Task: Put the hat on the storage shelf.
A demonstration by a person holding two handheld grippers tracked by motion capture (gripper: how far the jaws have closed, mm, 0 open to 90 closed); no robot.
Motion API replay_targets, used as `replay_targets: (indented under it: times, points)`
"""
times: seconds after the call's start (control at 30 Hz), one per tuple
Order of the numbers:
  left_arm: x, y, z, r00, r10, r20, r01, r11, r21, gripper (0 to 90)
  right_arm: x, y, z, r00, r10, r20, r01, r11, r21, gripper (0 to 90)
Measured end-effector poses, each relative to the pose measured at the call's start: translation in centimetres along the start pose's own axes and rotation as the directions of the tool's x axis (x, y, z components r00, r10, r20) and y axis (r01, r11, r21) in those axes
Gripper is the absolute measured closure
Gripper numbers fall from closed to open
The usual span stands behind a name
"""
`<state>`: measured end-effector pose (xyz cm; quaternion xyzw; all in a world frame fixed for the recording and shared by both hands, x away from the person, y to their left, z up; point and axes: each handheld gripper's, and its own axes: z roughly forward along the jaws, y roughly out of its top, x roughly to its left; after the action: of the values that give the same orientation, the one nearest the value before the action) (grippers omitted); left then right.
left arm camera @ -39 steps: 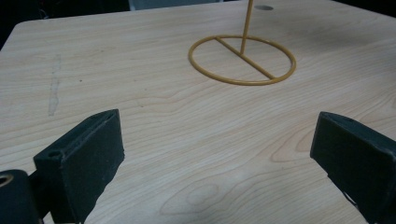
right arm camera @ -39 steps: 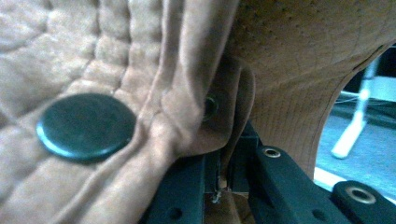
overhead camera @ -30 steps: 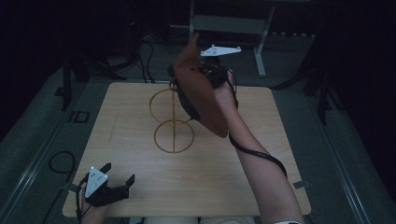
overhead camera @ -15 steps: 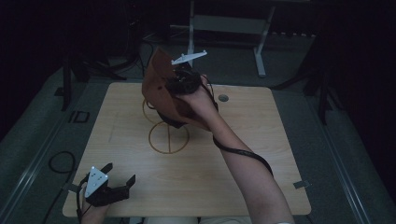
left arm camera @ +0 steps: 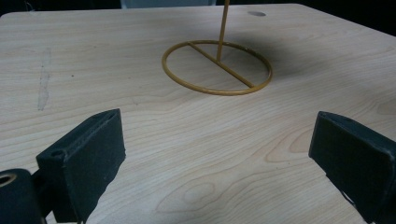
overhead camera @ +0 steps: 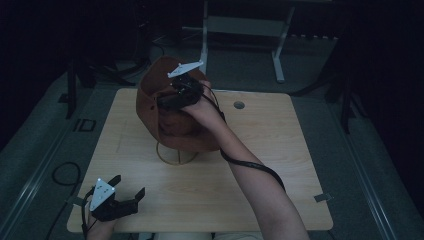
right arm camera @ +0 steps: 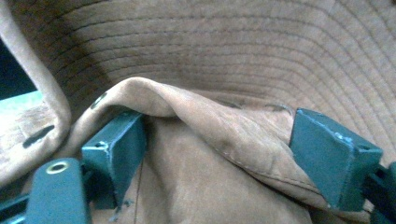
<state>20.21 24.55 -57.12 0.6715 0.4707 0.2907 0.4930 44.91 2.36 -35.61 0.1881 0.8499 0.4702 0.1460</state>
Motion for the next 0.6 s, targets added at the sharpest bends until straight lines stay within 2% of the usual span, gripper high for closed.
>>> replay_targets:
  times: [0.1, 0.17, 0.2, 0.27, 0.43, 0.5, 0.6]
  points:
    - [-0.1, 0.0, 0.1, 1.0, 0.005, 0.003, -0.005, 1.0, 0.003, 4.0, 0.5, -0.3, 0.8, 0.9967, -0.07, 0.042, 0.071, 0.997, -0.012, 14.3]
    - [-0.1, 0.0, 0.1, 1.0, 0.003, 0.006, -0.003, 1.0, 0.002, 4.1, 1.1, -0.6, 1.4, 0.9904, -0.109, 0.086, 0.112, 0.993, -0.03, 13.3]
    - [-0.1, 0.0, 0.1, 1.0, 0.003, 0.006, -0.003, 1.0, 0.002, 4.0, 1.1, -0.6, 1.4, 0.9904, -0.109, 0.086, 0.112, 0.993, -0.03, 13.3]
    - [-0.2, 0.0, 0.1, 0.9999, 0.008, 0.008, -0.008, 1.0, 0.005, 4.0, 1.8, -0.8, 1.8, 0.9821, -0.15, 0.114, 0.155, 0.987, -0.033, 11.8]
    - [-0.1, -0.2, 0.2, 1.0, 0.003, 0.009, -0.003, 0.9999, 0.01, 4.0, 1.5, -0.6, 1.6, 0.9854, -0.141, 0.095, 0.144, 0.989, -0.022, 12.1]
    - [-0.1, -0.2, 0.2, 1.0, 0.003, 0.009, -0.003, 0.9999, 0.011, 4.0, 1.3, -0.6, 1.4, 0.99, -0.12, 0.074, 0.123, 0.992, -0.031, 12.3]
    - [-0.1, -0.2, 0.2, 1.0, 0.005, 0.008, -0.005, 0.9999, 0.013, 4.0, 1.1, -0.5, 0.7, 0.9919, -0.119, 0.046, 0.12, 0.992, -0.032, 12.8]
